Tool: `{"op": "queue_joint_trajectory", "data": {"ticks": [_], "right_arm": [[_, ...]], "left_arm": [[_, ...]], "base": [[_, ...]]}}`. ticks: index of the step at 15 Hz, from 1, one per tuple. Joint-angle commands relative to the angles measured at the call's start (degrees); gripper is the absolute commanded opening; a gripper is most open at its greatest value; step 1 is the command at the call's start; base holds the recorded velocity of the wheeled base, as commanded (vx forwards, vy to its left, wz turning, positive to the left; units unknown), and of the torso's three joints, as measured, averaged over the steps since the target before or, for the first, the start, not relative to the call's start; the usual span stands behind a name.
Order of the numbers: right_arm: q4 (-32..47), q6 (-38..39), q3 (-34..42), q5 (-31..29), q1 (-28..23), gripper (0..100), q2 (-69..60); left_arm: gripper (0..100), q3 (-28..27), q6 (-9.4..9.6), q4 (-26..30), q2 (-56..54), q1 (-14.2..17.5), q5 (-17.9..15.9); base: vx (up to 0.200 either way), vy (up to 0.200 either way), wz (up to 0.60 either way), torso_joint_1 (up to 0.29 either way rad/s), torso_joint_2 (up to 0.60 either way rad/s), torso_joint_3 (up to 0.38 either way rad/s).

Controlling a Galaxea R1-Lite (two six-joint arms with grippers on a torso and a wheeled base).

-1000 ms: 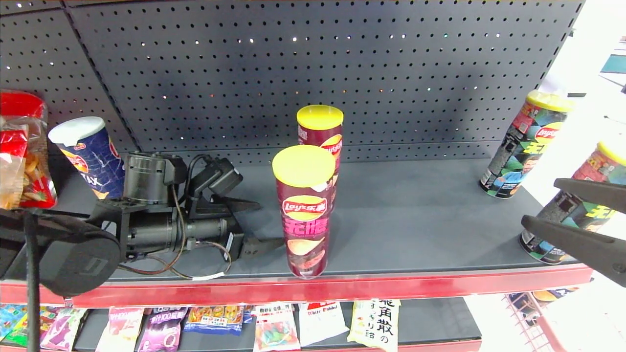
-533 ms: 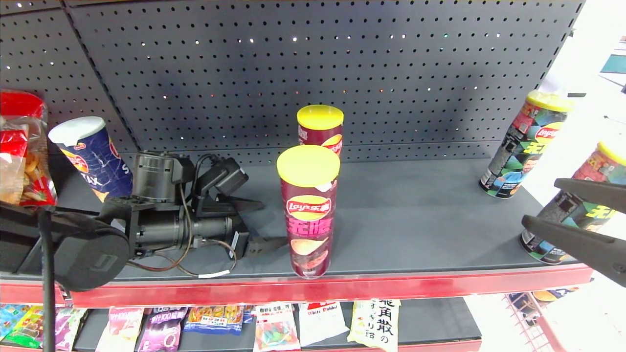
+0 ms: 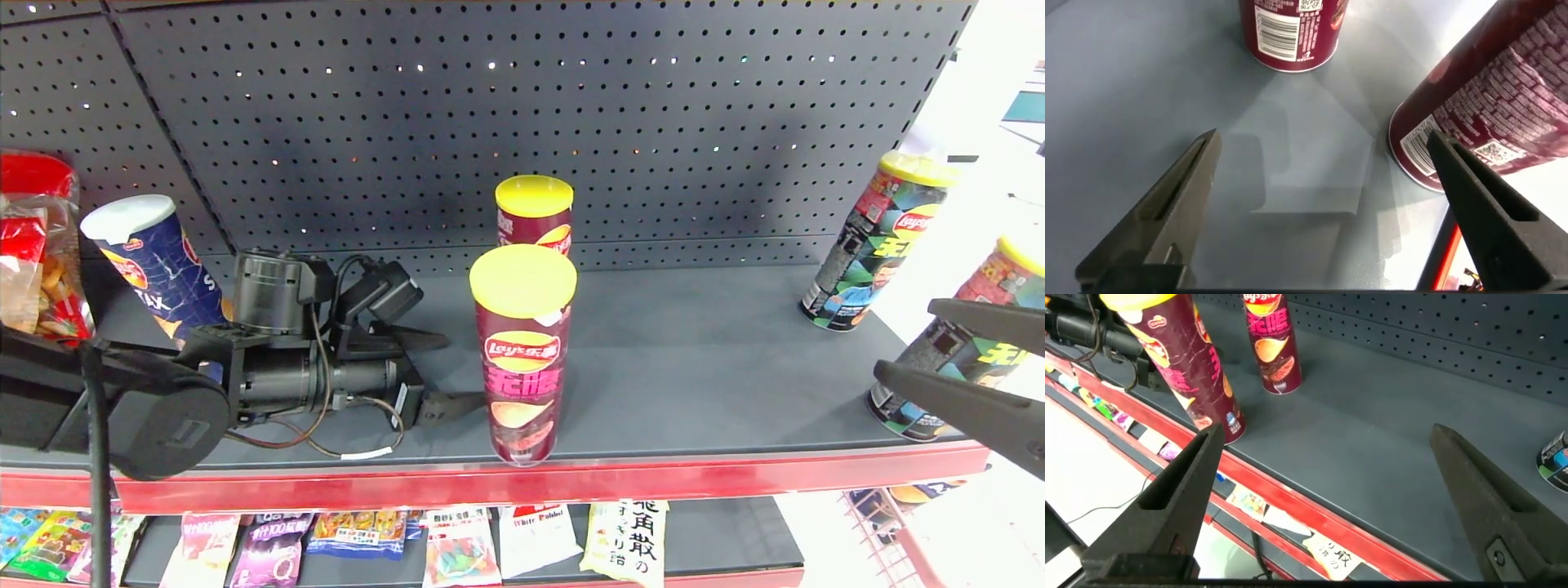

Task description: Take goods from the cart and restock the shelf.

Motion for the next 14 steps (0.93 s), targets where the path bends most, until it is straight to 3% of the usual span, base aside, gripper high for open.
{"op": "queue_joint_trajectory", "data": {"ticks": [1, 7, 11, 12, 13, 14], "right_arm": [[-0.01, -0.11, -0.04, 0.02, -0.19, 100, 0.02], [0.08, -0.11, 0.31, 0.1, -0.28, 100, -0.06], [-0.27, -0.46, 11.74, 0.28, -0.19, 100, -6.39], [0.08, -0.55, 16.75, -0.16, -0.45, 100, -12.28], [0.34, -0.55, 19.56, -1.22, -1.86, 100, -16.06], [0.34, -0.55, 20.53, -2.18, -2.83, 100, -17.29]], "left_arm": [[100, -0.11, -0.05, 0.0, 0.12, -0.07, 0.08], [100, 0.5, -0.05, 0.0, -0.67, 0.28, 1.05], [100, 6.57, -0.4, 0.52, -15.08, 5.02, 6.15], [100, 9.03, -1.11, 1.14, -22.99, 6.17, 13.8], [100, 11.05, -3.22, 2.46, -28.79, 6.17, 20.21], [100, 11.67, -4.36, 3.51, -31.08, 6.17, 22.5]], "base": [[0.0, 0.0, 0.0, 0.0, 0.0, 0.0], [0.0, 0.0, 0.0, 0.0, 0.0, 0.0], [0.0, 0.0, 0.0, 0.0, 0.0, 0.0], [0.0, 0.0, 0.0, 0.0, 0.0, 0.0], [0.0, 0.0, 0.0, 0.0, 0.0, 0.0], [0.0, 0.0, 0.0, 0.0, 0.0, 0.0]]}}
